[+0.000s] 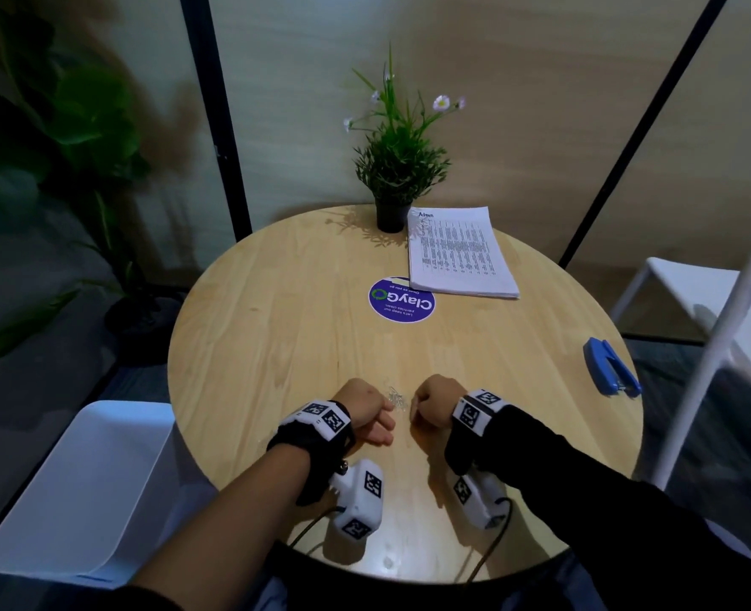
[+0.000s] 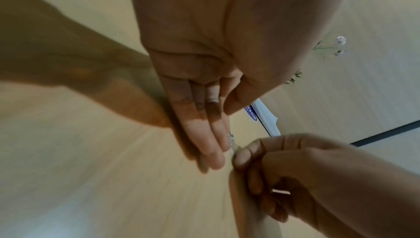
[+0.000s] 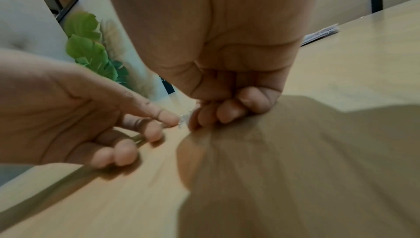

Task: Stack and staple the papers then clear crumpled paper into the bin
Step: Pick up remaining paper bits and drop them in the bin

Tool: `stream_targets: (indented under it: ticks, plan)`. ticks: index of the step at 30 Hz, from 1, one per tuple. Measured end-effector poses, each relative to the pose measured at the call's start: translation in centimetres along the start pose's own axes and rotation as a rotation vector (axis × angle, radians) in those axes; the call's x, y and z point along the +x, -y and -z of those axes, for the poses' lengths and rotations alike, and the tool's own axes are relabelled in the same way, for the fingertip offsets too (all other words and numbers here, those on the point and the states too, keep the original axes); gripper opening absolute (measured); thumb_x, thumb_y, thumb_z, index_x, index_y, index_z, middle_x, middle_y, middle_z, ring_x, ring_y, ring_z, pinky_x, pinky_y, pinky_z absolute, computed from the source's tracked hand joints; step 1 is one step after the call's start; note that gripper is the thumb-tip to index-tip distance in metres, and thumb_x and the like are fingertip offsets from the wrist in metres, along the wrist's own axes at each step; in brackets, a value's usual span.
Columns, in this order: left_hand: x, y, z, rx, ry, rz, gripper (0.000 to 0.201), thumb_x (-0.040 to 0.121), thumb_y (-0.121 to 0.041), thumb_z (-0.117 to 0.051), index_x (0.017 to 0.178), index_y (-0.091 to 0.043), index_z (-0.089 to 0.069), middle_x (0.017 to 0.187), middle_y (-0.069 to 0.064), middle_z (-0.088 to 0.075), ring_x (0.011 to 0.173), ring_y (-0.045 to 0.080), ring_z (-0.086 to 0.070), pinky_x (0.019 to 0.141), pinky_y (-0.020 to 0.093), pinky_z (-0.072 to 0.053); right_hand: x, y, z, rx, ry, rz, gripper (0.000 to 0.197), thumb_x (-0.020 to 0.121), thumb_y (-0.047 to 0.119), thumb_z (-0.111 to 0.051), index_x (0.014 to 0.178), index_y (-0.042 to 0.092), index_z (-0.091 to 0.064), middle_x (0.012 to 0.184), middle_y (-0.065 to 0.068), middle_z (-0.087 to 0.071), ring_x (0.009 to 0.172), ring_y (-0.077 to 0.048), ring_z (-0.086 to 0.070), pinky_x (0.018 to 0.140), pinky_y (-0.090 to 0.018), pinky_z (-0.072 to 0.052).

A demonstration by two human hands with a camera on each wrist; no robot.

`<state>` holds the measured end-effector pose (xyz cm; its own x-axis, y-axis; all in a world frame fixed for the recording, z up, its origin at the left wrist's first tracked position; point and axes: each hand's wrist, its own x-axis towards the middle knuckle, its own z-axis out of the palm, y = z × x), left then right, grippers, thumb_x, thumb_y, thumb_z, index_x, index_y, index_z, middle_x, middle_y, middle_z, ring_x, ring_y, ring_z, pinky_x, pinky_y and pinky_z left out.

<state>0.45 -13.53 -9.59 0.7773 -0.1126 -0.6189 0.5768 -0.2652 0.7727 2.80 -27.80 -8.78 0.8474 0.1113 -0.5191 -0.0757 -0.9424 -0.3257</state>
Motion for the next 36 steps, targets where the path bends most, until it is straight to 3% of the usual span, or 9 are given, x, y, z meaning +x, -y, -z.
stream_targets:
  ticks: [8, 10, 13, 17, 20, 24, 27, 30, 36]
  plan:
    - [0.7, -0.4, 3.1, 0.092, -0.054, -0.109, 0.03, 0.09, 0.004, -0.037, 0.07, -0.001, -0.059, 0.06, 0.013, -0.058, 0.042, 0.019, -0.05, 0.048, 0.026, -0.046, 0.7, -0.4, 1.6, 0.019, -0.018, -0.069, 0.015, 0.088, 0.011, -0.052, 0.082, 0.012, -0.067, 0.086, -0.006, -0.058, 0.078, -0.02, -0.052, 0.071, -0.025, -0.039]
    - [0.1, -0.5, 3.7, 0.191, 0.022, -0.018, 0.026, 0.089, 0.002, -0.039, 0.074, 0.002, -0.061, 0.062, 0.016, -0.06, 0.044, 0.021, -0.052, 0.048, 0.024, -0.046, 0.6, -0.5, 1.3, -0.044, 0.053, -0.107, 0.017, 0.087, 0.009, -0.051, 0.075, 0.01, -0.064, 0.086, -0.007, -0.059, 0.072, -0.02, -0.052, 0.07, -0.026, -0.04]
    - [-0.5, -0.9, 3.3, 0.344, 0.196, 0.061, 0.019, 0.093, -0.001, -0.044, 0.081, 0.001, -0.06, 0.067, 0.014, -0.062, 0.043, 0.018, -0.057, 0.04, 0.019, -0.045, 1.0, -0.4, 0.8, -0.035, 0.048, -0.081, 0.023, 0.082, 0.009, -0.05, 0.089, 0.008, -0.072, 0.085, -0.006, -0.064, 0.078, -0.021, -0.056, 0.071, -0.029, -0.045]
    - [0.7, -1.6, 2.0, 0.264, 0.236, 0.048, 0.017, 0.094, -0.003, -0.048, 0.081, 0.0, -0.057, 0.068, 0.014, -0.063, 0.044, 0.017, -0.061, 0.04, 0.02, -0.046, 1.6, 0.5, 0.3, 0.008, 0.038, 0.025, 0.023, 0.081, 0.006, -0.053, 0.088, 0.012, -0.073, 0.096, -0.007, -0.071, 0.087, -0.02, -0.06, 0.078, -0.027, -0.045]
    - [2.0, -1.7, 1.2, 0.209, 0.195, -0.025, 0.015, 0.093, -0.007, -0.053, 0.081, -0.002, -0.06, 0.071, 0.013, -0.064, 0.051, 0.019, -0.06, 0.047, 0.023, -0.047, 1.6, 0.3, 0.5, 0.051, 0.057, 0.084, 0.027, 0.082, 0.002, -0.049, 0.091, 0.01, -0.074, 0.1, -0.008, -0.071, 0.088, -0.019, -0.058, 0.079, -0.026, -0.043]
    - [3.1, -2.1, 1.4, 0.373, -0.017, -0.185, 0.01, 0.084, -0.01, -0.064, 0.075, -0.015, -0.062, 0.079, 0.012, -0.064, 0.067, 0.027, -0.06, 0.067, 0.035, -0.05, 1.9, -1.5, 2.0, 0.157, -0.041, 0.101, 0.024, 0.083, 0.003, -0.048, 0.067, 0.019, -0.055, 0.086, -0.005, -0.06, 0.083, -0.019, -0.053, 0.071, -0.024, -0.04]
    - [2.8, -2.6, 2.1, 0.647, -0.152, -0.295, 0.03, 0.075, -0.012, -0.074, 0.102, -0.016, -0.06, 0.096, 0.007, -0.063, 0.089, 0.024, -0.062, 0.076, 0.028, -0.05, 2.2, -2.3, 2.4, 0.098, -0.123, 0.101, 0.01, 0.08, 0.011, -0.058, 0.077, 0.018, -0.052, 0.086, -0.002, -0.059, 0.078, -0.018, -0.052, 0.063, -0.022, -0.039]
    - [2.9, -2.5, 1.9, 0.89, -0.14, -0.328, 0.057, 0.073, -0.016, -0.078, 0.124, -0.012, -0.052, 0.116, 0.007, -0.054, 0.105, 0.022, -0.057, 0.083, 0.024, -0.043, 2.3, -1.5, 2.0, 0.098, -0.053, 0.136, 0.035, 0.068, 0.014, -0.075, 0.098, 0.02, -0.059, 0.076, 0.007, -0.058, 0.073, -0.013, -0.055, 0.064, -0.023, -0.044]
    - [3.4, -2.4, 0.9, 0.689, -0.145, -0.338, 0.041, 0.073, -0.001, -0.073, 0.112, -0.009, -0.062, 0.108, 0.008, -0.067, 0.087, 0.016, -0.057, 0.081, 0.025, -0.047, 2.8, -0.3, 1.5, 0.147, -0.134, 0.18, 0.027, 0.07, 0.015, -0.08, 0.094, 0.014, -0.068, 0.08, 0.003, -0.06, 0.075, -0.012, -0.056, 0.071, -0.022, -0.044]
